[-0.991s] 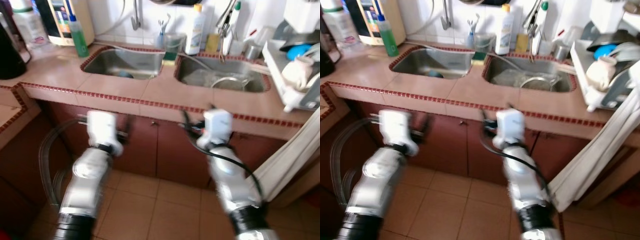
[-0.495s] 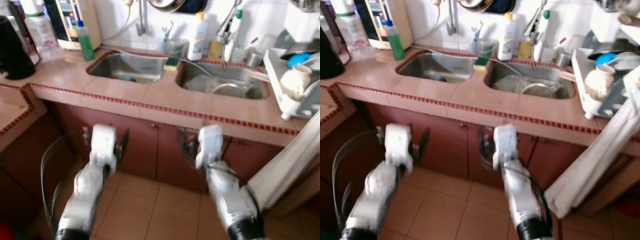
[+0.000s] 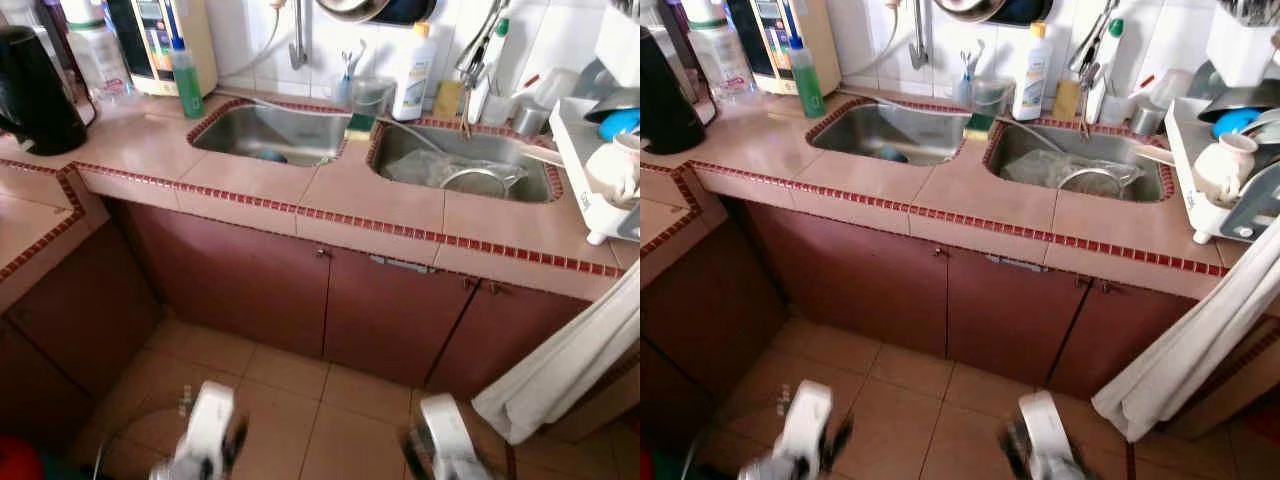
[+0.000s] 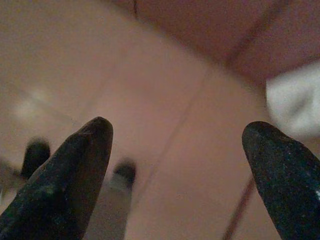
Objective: Kitchen organization
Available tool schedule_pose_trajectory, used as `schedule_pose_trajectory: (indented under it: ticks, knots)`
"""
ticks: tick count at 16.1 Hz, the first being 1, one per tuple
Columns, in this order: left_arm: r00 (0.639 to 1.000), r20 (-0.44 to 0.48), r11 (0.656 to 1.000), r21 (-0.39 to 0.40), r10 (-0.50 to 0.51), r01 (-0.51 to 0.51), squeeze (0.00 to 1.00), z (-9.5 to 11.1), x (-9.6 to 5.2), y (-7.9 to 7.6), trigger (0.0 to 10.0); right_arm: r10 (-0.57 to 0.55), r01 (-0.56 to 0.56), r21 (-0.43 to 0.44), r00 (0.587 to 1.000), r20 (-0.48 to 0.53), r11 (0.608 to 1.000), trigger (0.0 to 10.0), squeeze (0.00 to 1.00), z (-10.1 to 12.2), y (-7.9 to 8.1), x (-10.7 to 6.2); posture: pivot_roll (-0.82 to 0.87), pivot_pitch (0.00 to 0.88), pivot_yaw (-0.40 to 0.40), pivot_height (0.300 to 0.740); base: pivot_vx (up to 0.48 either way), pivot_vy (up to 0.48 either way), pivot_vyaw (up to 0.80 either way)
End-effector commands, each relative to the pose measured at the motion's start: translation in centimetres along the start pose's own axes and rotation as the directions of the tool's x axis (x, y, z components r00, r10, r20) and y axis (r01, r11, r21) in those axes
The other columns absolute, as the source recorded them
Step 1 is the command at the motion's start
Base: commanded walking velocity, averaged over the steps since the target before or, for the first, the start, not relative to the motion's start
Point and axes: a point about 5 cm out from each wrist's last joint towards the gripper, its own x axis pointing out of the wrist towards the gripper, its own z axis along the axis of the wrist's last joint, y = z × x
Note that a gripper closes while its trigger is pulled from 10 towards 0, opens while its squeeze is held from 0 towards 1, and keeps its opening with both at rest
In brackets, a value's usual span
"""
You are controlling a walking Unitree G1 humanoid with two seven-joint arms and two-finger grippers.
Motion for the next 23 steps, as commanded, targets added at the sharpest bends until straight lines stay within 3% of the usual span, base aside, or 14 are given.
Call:
schedule_pose_trajectory:
  ticks: [1,4,10,23]
  knots:
    - [0.999,-0.032,0.998,0.056,-0.033,0.035,0.00,-0.3,0.1,-0.8,10.0,-0.025,0.027,0.042,0.998,-0.057,0.999,10.0,0.00,-1.2,-0.3,-0.3,-0.12,0.000,0.008,0.736,0.000,0.000,0.00]
    - [0.994,-0.094,0.997,0.044,-0.062,0.066,0.00,-1.9,-0.2,-1.4,10.0,-0.040,0.049,0.051,0.985,-0.169,0.998,10.0,0.00,-4.2,-0.4,-1.3,-0.13,0.000,0.018,0.736,0.000,0.000,0.00]
    - [0.974,-0.227,0.999,0.032,-0.026,0.035,0.00,-5.4,-1.8,-0.2,10.0,-0.054,0.077,0.097,0.974,-0.219,0.992,10.0,0.00,-5.9,-0.3,-2.1,-0.15,0.000,0.045,0.736,-0.040,0.000,0.00]
    - [0.965,-0.261,1.000,-0.011,0.011,-0.015,0.00,-6.2,-2.3,0.8,10.0,-0.053,0.085,0.098,0.953,-0.297,0.991,10.0,0.00,-8.0,0.1,-3.0,-0.14,0.000,0.046,0.736,-0.201,0.000,0.00]
